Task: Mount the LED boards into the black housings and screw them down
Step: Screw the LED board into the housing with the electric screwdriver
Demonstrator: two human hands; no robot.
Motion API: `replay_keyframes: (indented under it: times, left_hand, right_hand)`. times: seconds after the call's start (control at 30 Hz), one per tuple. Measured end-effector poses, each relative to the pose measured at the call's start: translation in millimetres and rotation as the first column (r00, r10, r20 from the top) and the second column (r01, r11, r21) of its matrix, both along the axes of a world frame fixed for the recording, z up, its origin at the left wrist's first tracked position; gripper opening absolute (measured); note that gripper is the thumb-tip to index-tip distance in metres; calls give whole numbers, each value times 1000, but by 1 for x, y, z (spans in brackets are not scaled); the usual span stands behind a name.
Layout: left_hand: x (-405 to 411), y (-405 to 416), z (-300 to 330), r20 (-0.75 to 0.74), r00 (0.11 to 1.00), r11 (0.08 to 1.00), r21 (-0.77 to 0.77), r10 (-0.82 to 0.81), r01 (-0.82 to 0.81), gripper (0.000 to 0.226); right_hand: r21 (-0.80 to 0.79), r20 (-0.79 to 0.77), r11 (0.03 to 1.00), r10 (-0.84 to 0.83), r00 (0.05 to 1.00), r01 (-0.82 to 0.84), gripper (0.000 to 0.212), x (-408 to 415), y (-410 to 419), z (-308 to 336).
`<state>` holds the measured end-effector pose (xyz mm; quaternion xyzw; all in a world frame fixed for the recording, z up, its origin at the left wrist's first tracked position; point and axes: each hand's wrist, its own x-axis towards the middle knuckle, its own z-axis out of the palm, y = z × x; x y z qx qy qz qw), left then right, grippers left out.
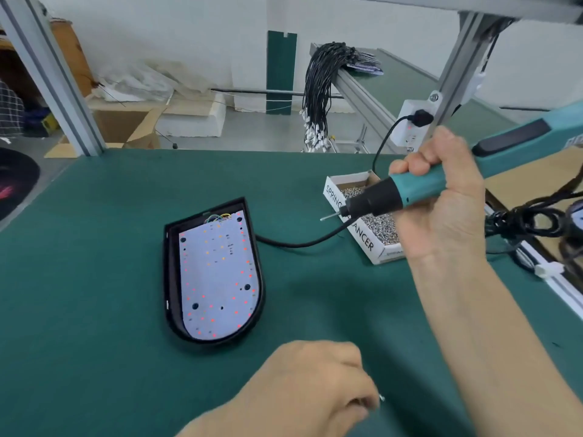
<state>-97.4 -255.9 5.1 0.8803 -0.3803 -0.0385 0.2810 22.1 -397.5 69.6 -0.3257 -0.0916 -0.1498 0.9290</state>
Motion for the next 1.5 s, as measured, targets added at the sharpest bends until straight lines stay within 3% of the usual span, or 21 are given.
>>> replay_keyframes:
  times: [0.07, 0.47, 0.6, 0.7, 0.83, 0.97, 1.03, 1.13, 1.17, 1.23, 1.5]
  left_hand:
    - [2, -14, -13, -87, 996, 1000, 12, 9, -8, 26]
    - [2, -43, -30, -36, 981, 971, 153, 189, -181, 26]
    - [-3, -42, -32, -8, 978, 975, 71, 210, -209, 26]
    - [-6, -43, -30, -76, 982, 985, -20, 171, -173, 30]
    - [-2, -54, -30, -2, 985, 985, 17, 173, -173, 29]
    - [-3, -61, -33, 43, 976, 974, 74, 214, -216, 4]
    - [-5, -62, -39, 81, 962, 963, 46, 260, -264, 10]
    - [-6, -61, -37, -32, 943, 942, -42, 331, -332, 32]
    - [-4, -59, -39, -2, 921, 917, -88, 390, -389, 35]
    - [-3, -58, -47, -3, 892, 890, -65, 452, -451, 32]
    - [5, -58, -39, -34, 920, 920, -26, 391, -392, 24]
  right_hand:
    - [-3, 0, 1000, -2, 1000, 2, 29, -4, -7, 0]
    - [25, -28, 1000, -12, 1000, 12, 24, -13, -22, -2]
    - [5, -25, 1000, -14, 1000, 15, 26, -14, -27, -3]
    - [6, -22, 1000, -30, 999, 30, 25, -14, -30, -4]
    - [13, -28, 999, -31, 999, 31, 25, -14, -30, -5]
    - [23, -28, 999, -24, 999, 25, 25, -14, -32, -5]
    - [21, -27, 1000, -21, 999, 21, 25, -15, -34, -5]
    - [23, -23, 1000, -20, 1000, 20, 23, -16, -37, -5]
    - [23, -22, 1000, -21, 1000, 22, 23, -16, -38, -6]
    - [20, -18, 1000, -19, 1000, 20, 23, -17, -38, -6]
    - [7, -24, 1000, -17, 1000, 17, 24, -19, -39, -7]
